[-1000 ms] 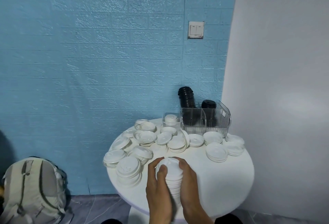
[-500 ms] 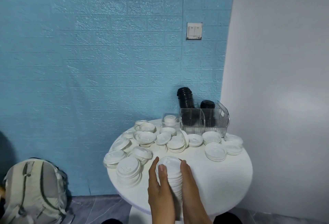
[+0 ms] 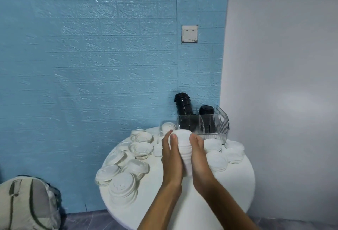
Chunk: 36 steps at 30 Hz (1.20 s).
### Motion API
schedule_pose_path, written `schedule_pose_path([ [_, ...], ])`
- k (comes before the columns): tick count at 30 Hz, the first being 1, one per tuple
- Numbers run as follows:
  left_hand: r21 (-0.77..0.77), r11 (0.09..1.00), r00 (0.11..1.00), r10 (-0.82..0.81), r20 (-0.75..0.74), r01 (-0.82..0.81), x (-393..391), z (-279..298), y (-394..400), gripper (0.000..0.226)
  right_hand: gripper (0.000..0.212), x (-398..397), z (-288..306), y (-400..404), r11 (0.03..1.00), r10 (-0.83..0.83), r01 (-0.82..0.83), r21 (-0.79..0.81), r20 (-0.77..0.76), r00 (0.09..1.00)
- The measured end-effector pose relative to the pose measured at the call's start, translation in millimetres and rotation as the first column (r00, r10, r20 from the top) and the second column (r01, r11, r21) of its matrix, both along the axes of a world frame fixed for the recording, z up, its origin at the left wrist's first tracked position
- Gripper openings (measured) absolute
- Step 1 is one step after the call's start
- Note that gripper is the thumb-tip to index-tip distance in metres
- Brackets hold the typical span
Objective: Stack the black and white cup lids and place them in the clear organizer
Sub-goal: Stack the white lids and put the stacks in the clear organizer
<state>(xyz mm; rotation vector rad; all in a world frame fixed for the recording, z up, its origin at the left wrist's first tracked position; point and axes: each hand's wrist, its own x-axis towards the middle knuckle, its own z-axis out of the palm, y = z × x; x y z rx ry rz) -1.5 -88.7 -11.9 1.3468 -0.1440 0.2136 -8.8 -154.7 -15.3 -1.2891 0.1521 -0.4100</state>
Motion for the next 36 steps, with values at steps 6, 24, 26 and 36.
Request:
schedule_pose_path([
  [6,0.0,0.995,0.99,-0.098,-0.102,0.099,72.3,57.6,-42.4,0.045,0.02,72.3,59.7,-49.2,0.994,-0.028,0.029,-0.106,0.011,1.0],
  [24,0.313,0.949,0.998,-0.012,-0.06,0.03,244.4,50.9,-103.5,0.037,0.045,227.3,51.1,-121.3,0.983,-0.112,0.093,-0.161,-0.113,0.987],
  [26,0.353,0.935,0.999,-0.005,-0.043,0.02,250.6,44.8,-103.9,0.034,0.035,231.6,46.0,-122.1,0.984,-0.112,0.094,-0.153,-0.114,0.987],
  [36,0.682,0.704,0.969,0.036,0.244,-0.198,257.7,31.1,-92.9,0.042,0.03,238.0,32.3,-124.5,0.967,-0.154,0.135,-0.214,-0.073,0.985],
])
